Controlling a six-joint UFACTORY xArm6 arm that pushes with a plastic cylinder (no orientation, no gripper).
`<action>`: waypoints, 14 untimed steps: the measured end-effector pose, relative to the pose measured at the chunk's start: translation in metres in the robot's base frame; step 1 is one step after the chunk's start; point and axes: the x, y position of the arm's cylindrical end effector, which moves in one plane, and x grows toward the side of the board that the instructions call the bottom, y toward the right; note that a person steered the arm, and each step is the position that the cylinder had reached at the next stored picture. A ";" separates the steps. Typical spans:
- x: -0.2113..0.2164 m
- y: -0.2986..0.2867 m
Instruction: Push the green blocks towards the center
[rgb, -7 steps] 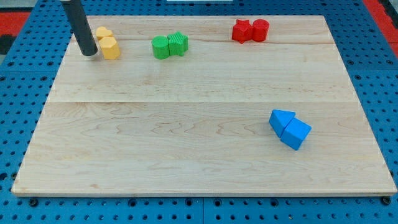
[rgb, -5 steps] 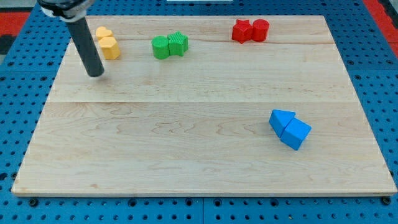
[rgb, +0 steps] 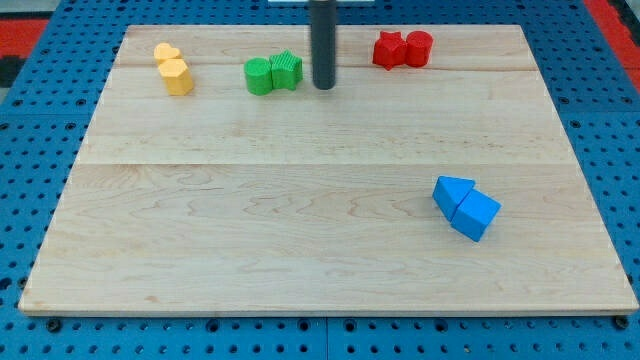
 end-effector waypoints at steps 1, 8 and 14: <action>-0.047 -0.018; -0.012 -0.045; 0.023 -0.104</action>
